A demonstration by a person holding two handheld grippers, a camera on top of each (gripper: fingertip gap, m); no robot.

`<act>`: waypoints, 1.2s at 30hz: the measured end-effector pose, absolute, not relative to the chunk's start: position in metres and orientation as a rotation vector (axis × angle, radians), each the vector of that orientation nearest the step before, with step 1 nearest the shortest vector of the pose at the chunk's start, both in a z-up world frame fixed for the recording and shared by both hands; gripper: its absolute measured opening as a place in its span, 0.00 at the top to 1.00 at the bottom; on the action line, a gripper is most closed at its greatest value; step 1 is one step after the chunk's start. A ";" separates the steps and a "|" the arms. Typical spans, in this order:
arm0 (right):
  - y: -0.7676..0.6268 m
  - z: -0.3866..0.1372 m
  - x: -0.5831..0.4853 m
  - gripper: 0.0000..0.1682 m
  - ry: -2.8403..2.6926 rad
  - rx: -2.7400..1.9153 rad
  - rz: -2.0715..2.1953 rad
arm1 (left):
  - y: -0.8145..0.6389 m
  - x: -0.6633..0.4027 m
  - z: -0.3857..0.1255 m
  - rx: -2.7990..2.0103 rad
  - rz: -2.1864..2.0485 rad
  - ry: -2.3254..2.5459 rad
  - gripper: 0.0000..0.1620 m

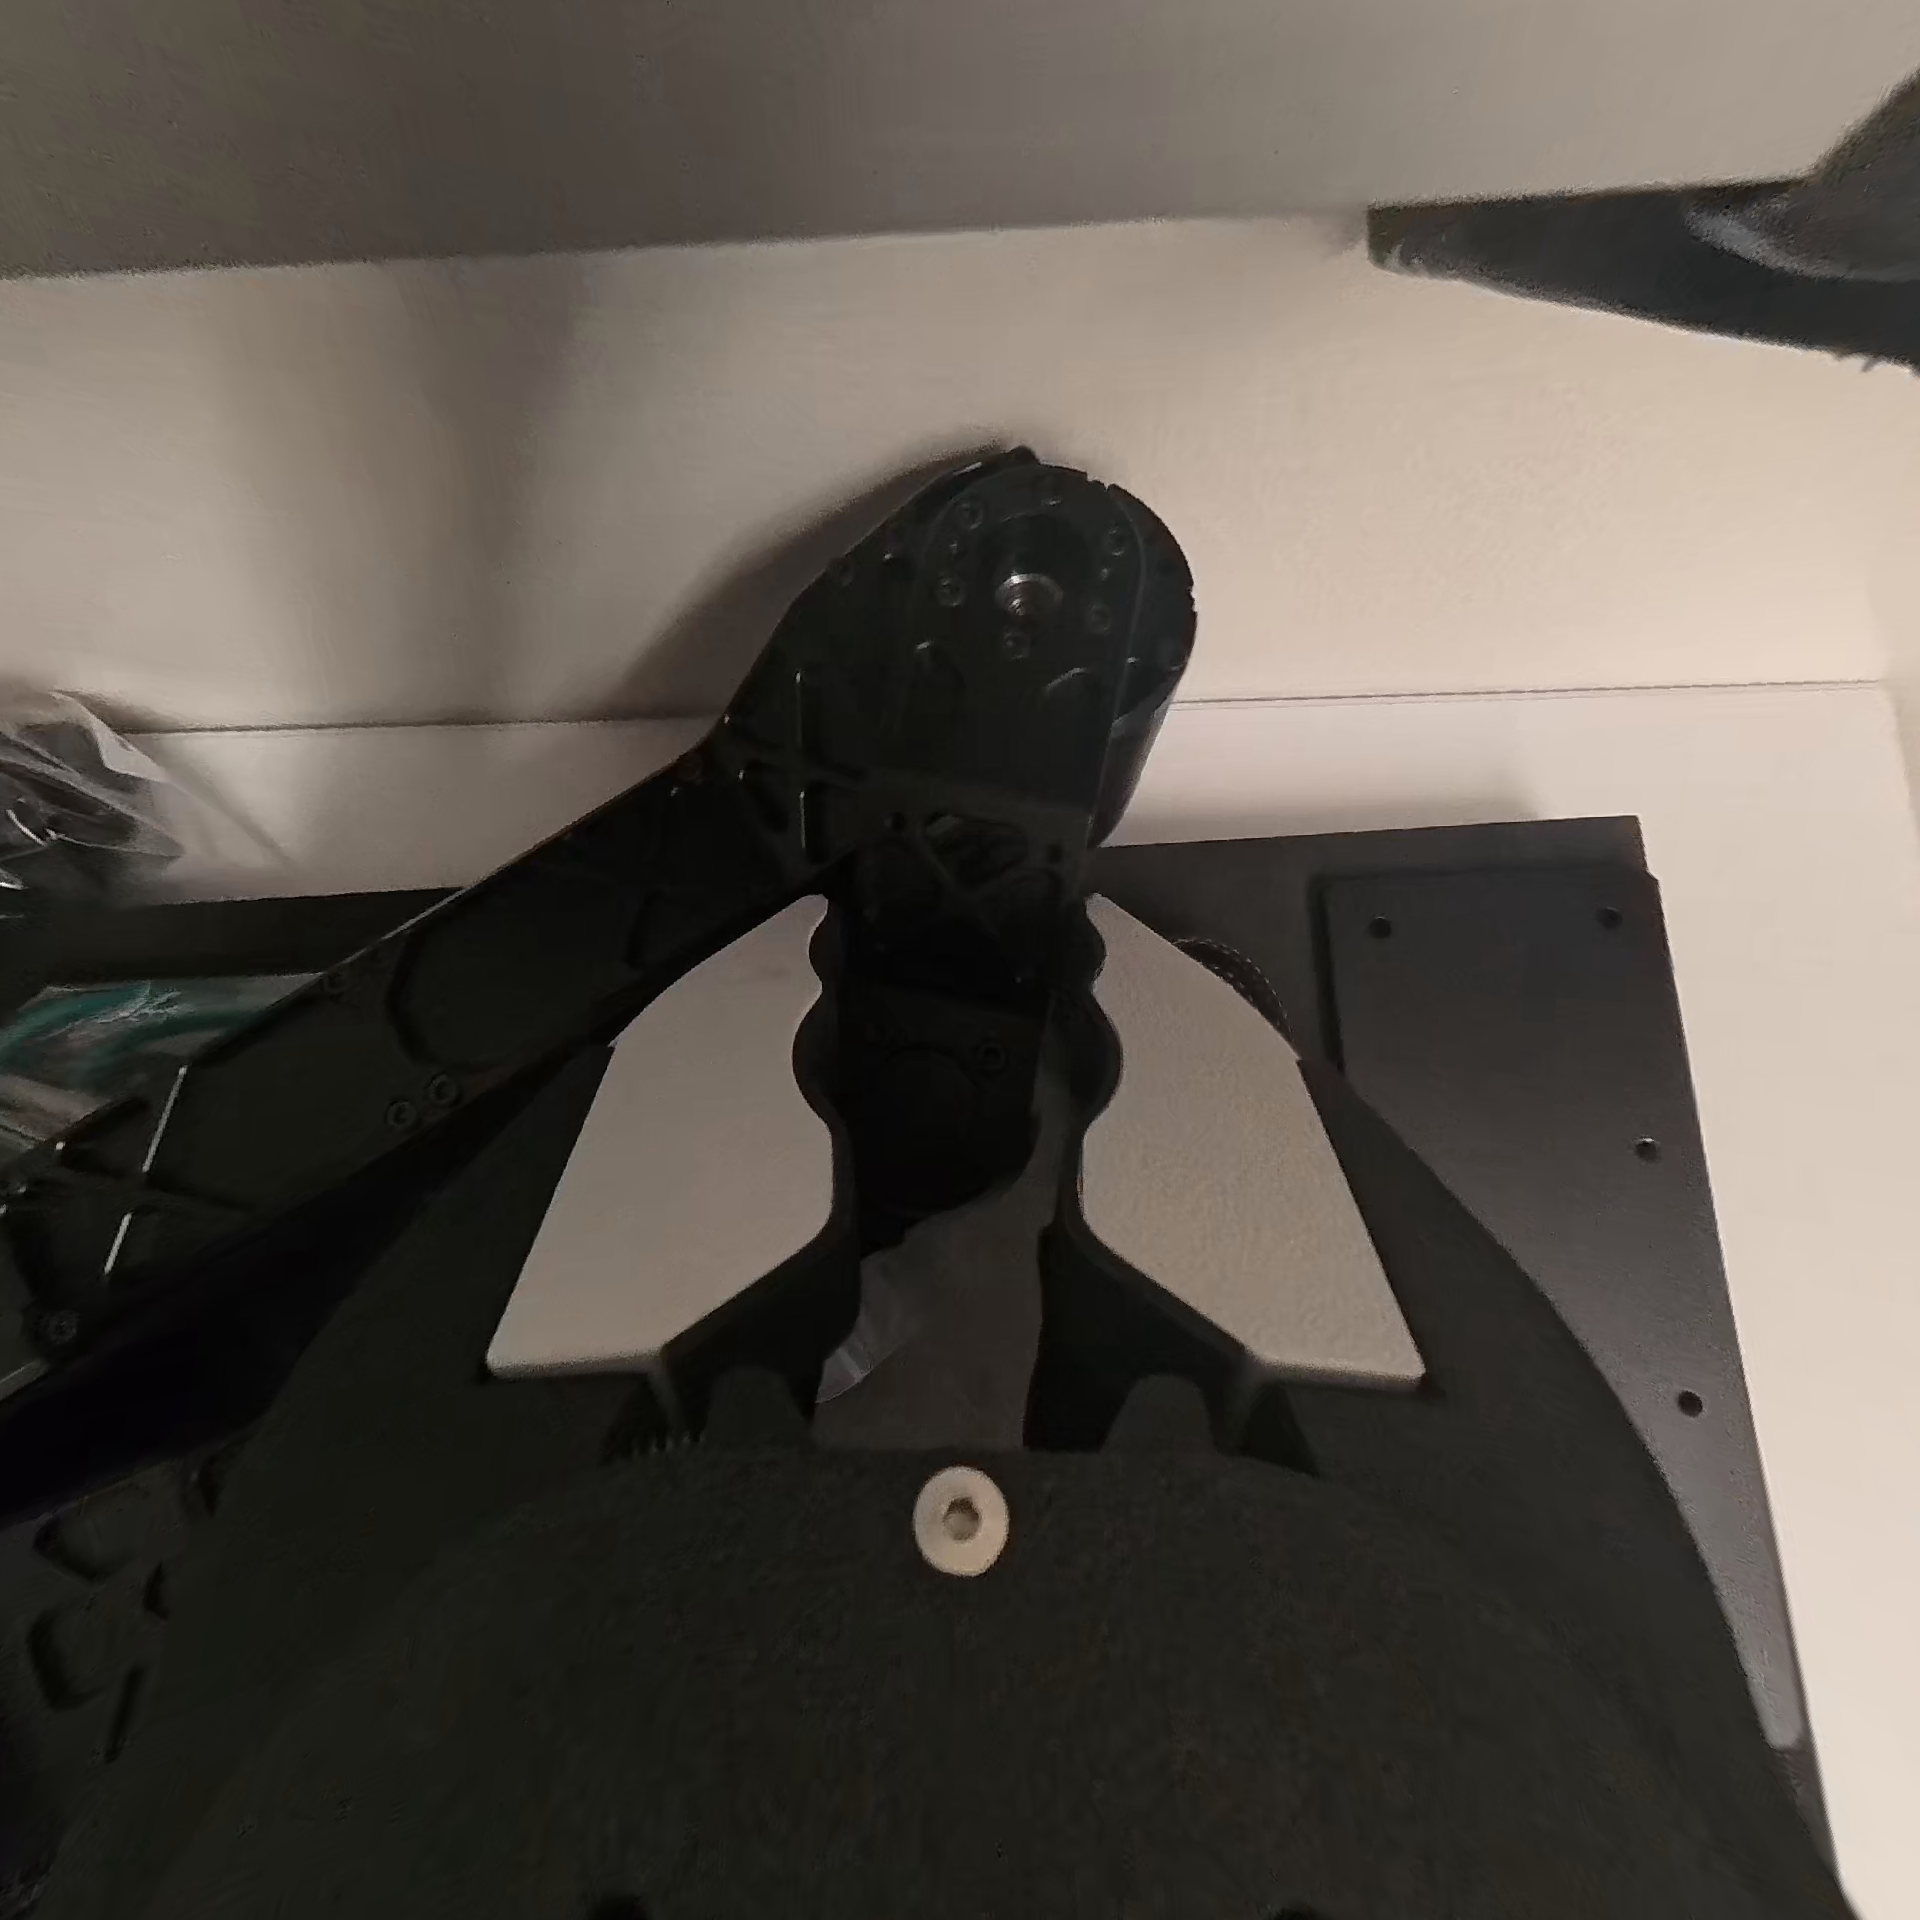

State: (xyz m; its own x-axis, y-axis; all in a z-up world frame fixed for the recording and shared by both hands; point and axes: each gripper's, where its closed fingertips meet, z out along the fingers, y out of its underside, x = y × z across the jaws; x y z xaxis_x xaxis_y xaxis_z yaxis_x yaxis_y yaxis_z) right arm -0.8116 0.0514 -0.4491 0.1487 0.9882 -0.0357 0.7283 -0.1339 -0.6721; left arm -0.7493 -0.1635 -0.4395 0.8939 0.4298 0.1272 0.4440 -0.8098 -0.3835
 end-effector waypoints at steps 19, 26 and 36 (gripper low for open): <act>0.065 -0.423 -0.746 0.77 -1.491 -1.988 0.711 | -0.155 -0.711 -0.420 -2.651 0.075 -0.376 0.63; 0.083 -0.411 -0.664 0.76 -1.255 -2.099 0.673 | -0.139 -0.677 -0.409 -2.662 0.100 -0.180 0.69; 0.081 -0.443 -0.528 0.77 -0.883 -2.316 0.632 | -0.119 -0.614 -0.421 -2.689 0.032 0.315 0.69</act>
State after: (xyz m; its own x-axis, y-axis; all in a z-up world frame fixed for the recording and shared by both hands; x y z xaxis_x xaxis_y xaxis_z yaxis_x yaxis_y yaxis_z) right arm -0.5276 0.0813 -0.4431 0.6692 0.7097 -0.2200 0.4375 -0.6157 -0.6553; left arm -0.6141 -0.1185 -0.4214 0.9738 -0.2157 -0.0714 -0.2256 -0.8813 -0.4152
